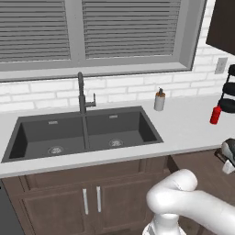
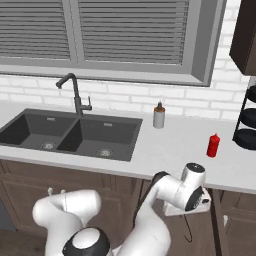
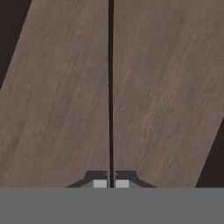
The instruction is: Pick the ladle from the drawer and place it on the counter.
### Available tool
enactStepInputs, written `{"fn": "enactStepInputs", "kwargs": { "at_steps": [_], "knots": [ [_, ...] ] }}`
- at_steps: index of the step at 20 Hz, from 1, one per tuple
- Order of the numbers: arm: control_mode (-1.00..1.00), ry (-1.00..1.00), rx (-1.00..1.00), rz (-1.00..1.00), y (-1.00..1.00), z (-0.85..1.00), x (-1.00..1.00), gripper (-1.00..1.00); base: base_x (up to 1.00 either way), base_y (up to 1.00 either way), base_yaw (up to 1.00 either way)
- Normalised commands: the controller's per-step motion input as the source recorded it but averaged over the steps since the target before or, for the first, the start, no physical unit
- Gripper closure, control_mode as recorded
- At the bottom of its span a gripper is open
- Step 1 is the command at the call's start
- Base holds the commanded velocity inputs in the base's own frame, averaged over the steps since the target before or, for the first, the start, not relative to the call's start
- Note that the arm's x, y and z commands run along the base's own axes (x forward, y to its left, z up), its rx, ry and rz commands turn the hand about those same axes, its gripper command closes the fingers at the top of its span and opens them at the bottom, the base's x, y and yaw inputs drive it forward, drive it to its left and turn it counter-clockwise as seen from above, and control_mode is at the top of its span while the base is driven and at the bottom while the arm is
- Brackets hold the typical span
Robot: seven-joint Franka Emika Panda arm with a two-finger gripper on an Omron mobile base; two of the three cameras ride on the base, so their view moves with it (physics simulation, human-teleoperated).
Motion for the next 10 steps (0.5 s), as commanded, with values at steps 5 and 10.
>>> {"fn": "enactStepInputs", "kwargs": {
  "at_steps": [5, 10],
  "knots": [
    [-1.0, -0.01, 0.02, -0.01, 0.01, 1.0, 0.06, 1.0, 0.0, 0.0, 0.0],
    [-1.0, -0.01, 0.01, -0.09, 0.4, 1.0, 0.8, 1.0, 0.0, 0.0, 0.0]
  ]
}}
